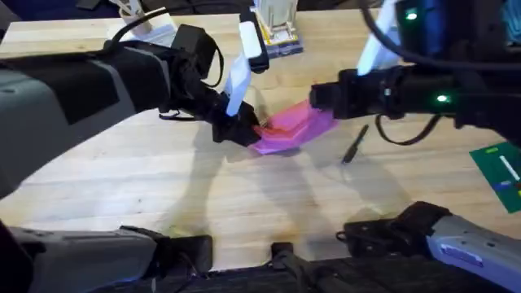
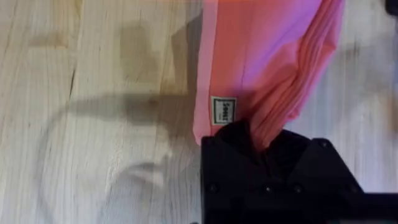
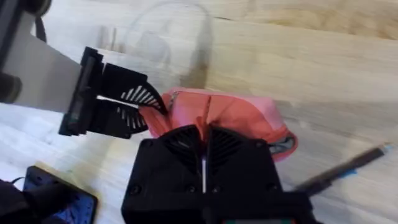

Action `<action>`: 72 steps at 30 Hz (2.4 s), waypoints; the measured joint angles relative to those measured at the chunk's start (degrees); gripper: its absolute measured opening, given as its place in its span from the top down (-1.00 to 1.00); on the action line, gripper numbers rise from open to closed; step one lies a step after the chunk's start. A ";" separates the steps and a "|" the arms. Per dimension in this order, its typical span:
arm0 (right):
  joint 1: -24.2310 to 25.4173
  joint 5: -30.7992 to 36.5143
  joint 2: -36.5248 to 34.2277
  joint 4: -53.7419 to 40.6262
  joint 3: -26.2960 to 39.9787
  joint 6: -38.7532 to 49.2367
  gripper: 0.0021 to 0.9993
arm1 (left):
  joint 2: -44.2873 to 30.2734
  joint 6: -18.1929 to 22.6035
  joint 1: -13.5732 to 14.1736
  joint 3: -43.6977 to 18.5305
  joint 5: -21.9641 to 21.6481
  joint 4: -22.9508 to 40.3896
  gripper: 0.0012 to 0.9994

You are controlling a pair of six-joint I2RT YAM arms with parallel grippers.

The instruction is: Unzip the bag, pick up the pens from the table one at a time and place them inside, then zip the bag closed.

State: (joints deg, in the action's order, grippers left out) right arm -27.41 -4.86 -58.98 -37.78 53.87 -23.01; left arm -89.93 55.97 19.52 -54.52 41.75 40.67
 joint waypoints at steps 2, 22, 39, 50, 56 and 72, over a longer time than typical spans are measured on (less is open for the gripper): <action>1.78 -0.77 1.10 -1.14 -0.09 1.53 0.94 | -0.02 -0.01 0.23 -0.07 0.78 -0.03 0.92; 7.06 -5.11 2.17 -1.83 -0.26 1.06 0.94 | 0.00 -0.01 0.43 -0.12 0.84 -0.18 0.91; -4.67 -4.58 -9.76 7.83 -0.26 -5.11 0.94 | 0.00 -0.01 -0.29 -0.12 -1.67 0.45 0.91; -0.11 -5.21 -9.01 8.22 -0.25 -5.55 0.52 | -0.01 -0.01 -0.27 -0.13 -1.04 -0.09 0.91; 6.27 -7.65 0.53 9.05 0.46 -5.55 -0.99 | -0.02 -0.01 0.06 -0.40 -0.62 -0.47 0.91; 15.11 -11.03 6.93 -3.77 0.61 -7.02 -0.99 | 0.00 -0.01 0.06 -0.40 -0.62 -0.90 0.91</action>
State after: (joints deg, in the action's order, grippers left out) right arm -12.29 -15.89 -52.04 -41.56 54.48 -30.02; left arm -89.93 55.96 19.57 -54.92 41.12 39.77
